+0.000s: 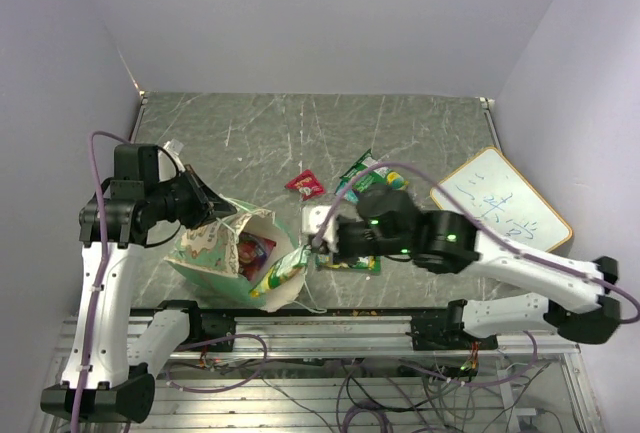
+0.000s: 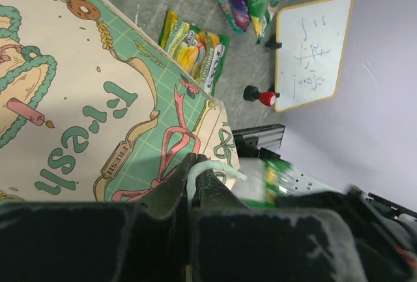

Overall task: Take the snacks out of the paper bag
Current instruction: Take out the snack from the paper bag, then place the snack at the center of the board.

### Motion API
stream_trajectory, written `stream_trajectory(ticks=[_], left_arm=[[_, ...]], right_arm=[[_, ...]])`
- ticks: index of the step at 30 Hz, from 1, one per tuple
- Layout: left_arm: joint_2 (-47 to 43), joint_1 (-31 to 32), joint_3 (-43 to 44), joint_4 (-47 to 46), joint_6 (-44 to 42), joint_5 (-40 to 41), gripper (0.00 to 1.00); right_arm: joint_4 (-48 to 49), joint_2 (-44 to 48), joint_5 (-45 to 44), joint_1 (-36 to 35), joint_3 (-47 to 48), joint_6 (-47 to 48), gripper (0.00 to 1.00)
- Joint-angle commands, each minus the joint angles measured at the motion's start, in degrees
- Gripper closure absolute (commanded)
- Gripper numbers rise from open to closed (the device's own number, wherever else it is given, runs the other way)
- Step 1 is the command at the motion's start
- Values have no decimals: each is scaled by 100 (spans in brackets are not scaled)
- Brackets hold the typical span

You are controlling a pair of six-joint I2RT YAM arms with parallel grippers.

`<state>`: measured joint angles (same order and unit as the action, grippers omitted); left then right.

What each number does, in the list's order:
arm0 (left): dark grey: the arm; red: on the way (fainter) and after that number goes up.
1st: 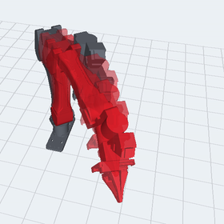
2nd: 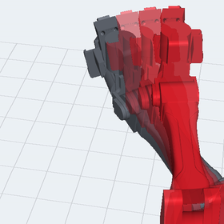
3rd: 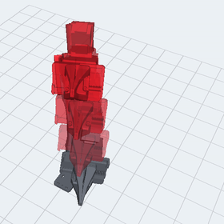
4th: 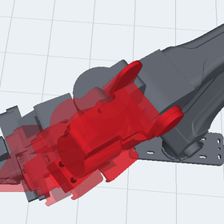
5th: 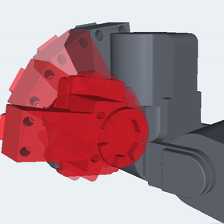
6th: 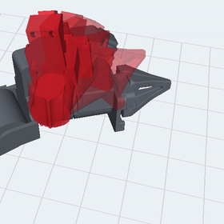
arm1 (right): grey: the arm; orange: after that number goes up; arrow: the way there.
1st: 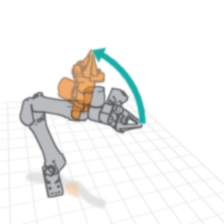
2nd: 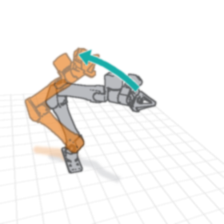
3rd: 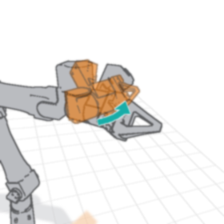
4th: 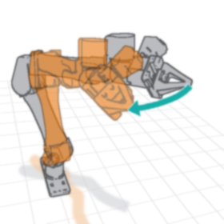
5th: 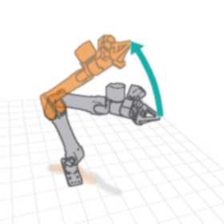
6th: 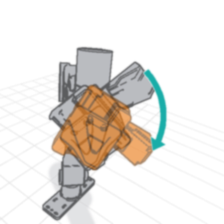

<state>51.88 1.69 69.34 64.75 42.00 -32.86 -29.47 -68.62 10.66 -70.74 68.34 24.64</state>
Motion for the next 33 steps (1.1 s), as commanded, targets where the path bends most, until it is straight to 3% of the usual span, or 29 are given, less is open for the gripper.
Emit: stream_trajectory(ticks=[1, 5, 10, 15, 27, 33], left_arm=[[-199, -9, 0, -173, 187, 430, 93], [-273, -9, -14, -181, 252, 527, 93], [-291, -6, 100, 24, 114, 676, 93], [-404, -8, 123, 96, 166, 637, 93], [-479, -5, 503, 210, 237, 402, 93], [-627, -3, 382, 113, 327, 228, 93]], right_arm=[[-1112, 668, -668, -34, 872, -2344, 100], [-2030, 926, -1648, -28, 1316, -3876, 100], [-3366, 1018, -3684, -29, 1664, -5821, 100], [-4459, 803, -4944, -22, 1685, -7053, 100], [-4879, -486, -5324, 583, 949, -8192, 100], [-4639, -811, -5131, 903, 574, -7853, 100]])
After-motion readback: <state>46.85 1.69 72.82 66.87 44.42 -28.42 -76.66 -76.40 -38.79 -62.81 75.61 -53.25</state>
